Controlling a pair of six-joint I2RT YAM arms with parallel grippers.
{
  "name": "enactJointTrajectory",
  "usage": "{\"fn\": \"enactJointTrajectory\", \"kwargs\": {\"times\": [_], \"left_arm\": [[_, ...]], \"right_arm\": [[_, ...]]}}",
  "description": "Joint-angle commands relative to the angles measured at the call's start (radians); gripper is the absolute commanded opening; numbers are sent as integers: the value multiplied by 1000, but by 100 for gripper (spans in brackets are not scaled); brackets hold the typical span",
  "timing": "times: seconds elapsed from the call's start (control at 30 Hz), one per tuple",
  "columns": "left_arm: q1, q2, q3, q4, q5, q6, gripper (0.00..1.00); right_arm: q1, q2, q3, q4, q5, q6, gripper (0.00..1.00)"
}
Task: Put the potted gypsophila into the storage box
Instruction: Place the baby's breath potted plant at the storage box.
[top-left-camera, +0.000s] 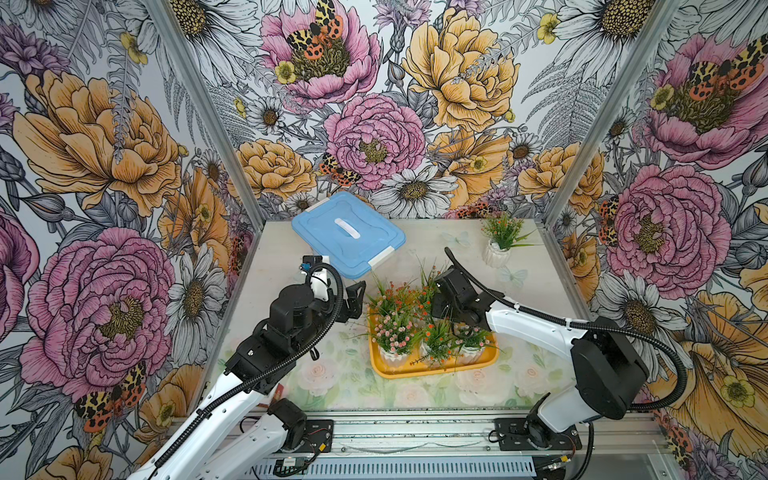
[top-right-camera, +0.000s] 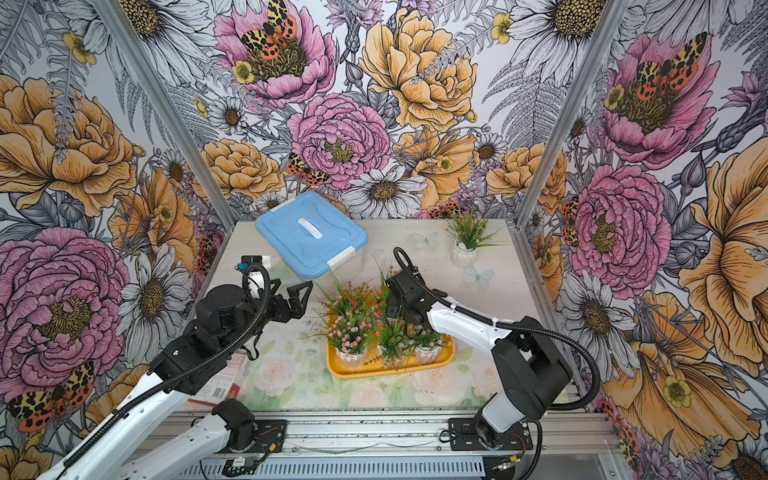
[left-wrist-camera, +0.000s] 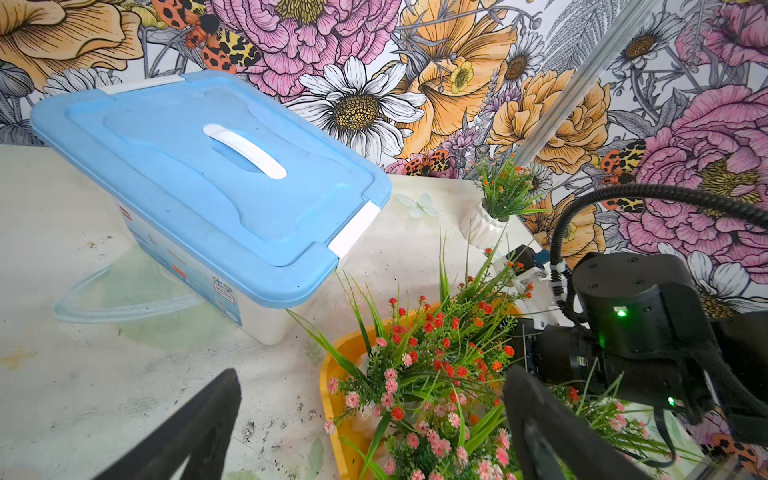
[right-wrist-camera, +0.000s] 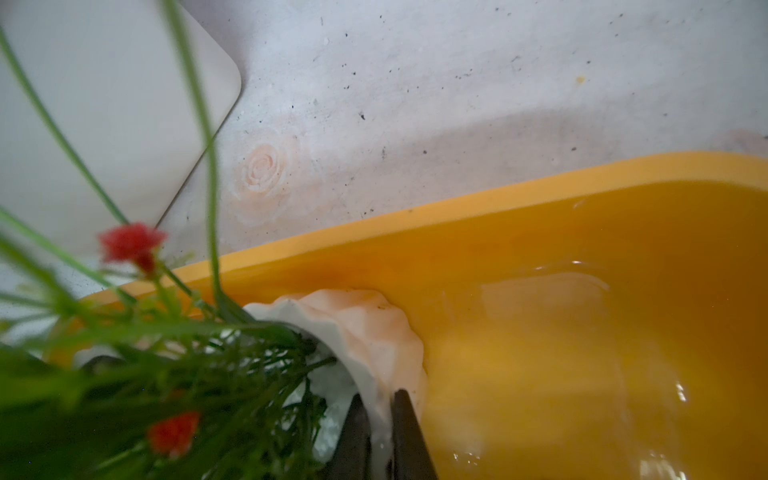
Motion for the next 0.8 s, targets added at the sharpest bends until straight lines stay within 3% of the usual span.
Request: {"fn": "enactJointTrajectory", "kwargs": {"times": [0.0,0.07,0.3,0.5,0.77], "left_arm": [[4,16,15,7,-27,28,99],[3,42,22,9,-12,24,99],[4,145,49,80,43,36,99],[4,274,116,137,76,63,99],[3,470,259,191,127,92,99]], "right_arm": [[3,-5,17,71,-2,10,16],[-1,-19,10,70,14,21,29],[-21,-100,-30,69,96,38,52],[-83,-183,-61,69,139,30,57],[-263,-251,-89,61,183,31,57]]}}
